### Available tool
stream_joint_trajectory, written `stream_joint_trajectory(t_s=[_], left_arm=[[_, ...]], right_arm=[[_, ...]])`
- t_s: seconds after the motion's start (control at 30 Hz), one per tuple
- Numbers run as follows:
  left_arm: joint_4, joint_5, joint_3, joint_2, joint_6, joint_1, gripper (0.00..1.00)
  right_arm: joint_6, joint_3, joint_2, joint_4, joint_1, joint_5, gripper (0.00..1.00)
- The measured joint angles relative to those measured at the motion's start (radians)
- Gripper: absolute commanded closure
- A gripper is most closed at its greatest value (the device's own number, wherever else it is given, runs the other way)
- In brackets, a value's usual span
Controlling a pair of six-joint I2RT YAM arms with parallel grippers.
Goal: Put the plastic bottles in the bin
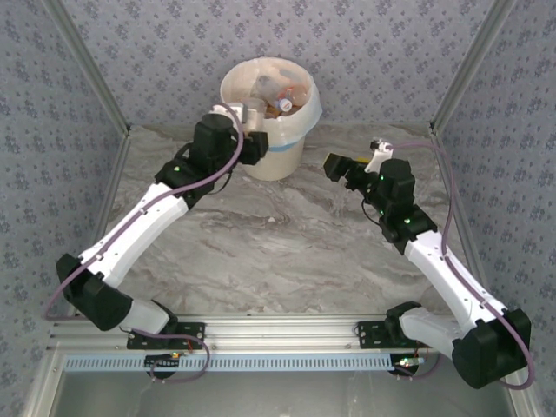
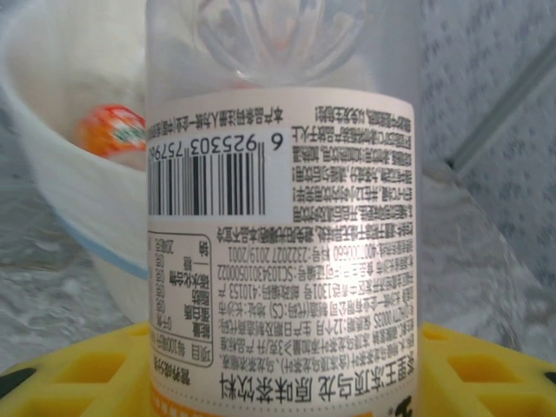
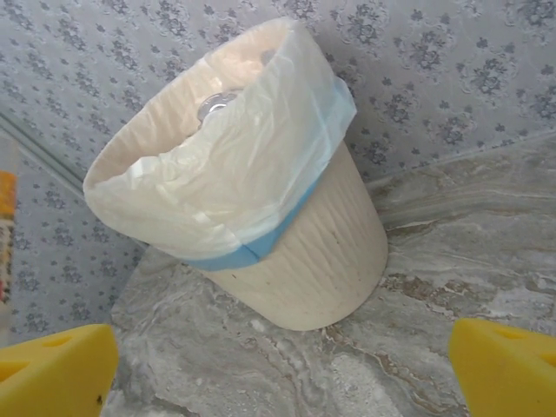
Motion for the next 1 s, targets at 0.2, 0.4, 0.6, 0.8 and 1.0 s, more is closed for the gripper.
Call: stream_joint_trajectory(t_s=[0.2, 0.4, 0.6, 0.8, 1.0], left_arm=[[0.009, -0.024, 0.119, 0.066, -0.022, 0.098, 0.5], [-0.028, -0.032, 0.391, 0.259, -0.061, 0.148, 0.49], [-0.151, -0.094, 0.703, 0.478, -0.124, 0.171, 0.45], [-0.301, -0.11, 1.024, 0.719, -0.153, 0.171, 0.43], [-0.456, -0.129, 1.349, 0.954, -0.18, 0.183, 0.37]], right_arm=[[0.0, 0.011, 0.03, 0.0, 0.017, -0.003, 0.0], [0.0, 0.015, 0.033, -0.004, 0.028, -0.001, 0.0], [0.0, 0.017, 0.033, -0.015, 0.03, 0.002, 0.0], [-0.001, 0.018, 0.033, -0.04, 0.034, 0.005, 0.0], [-0.005, 0.027, 0.033, -0.061, 0.035, 0.013, 0.0]])
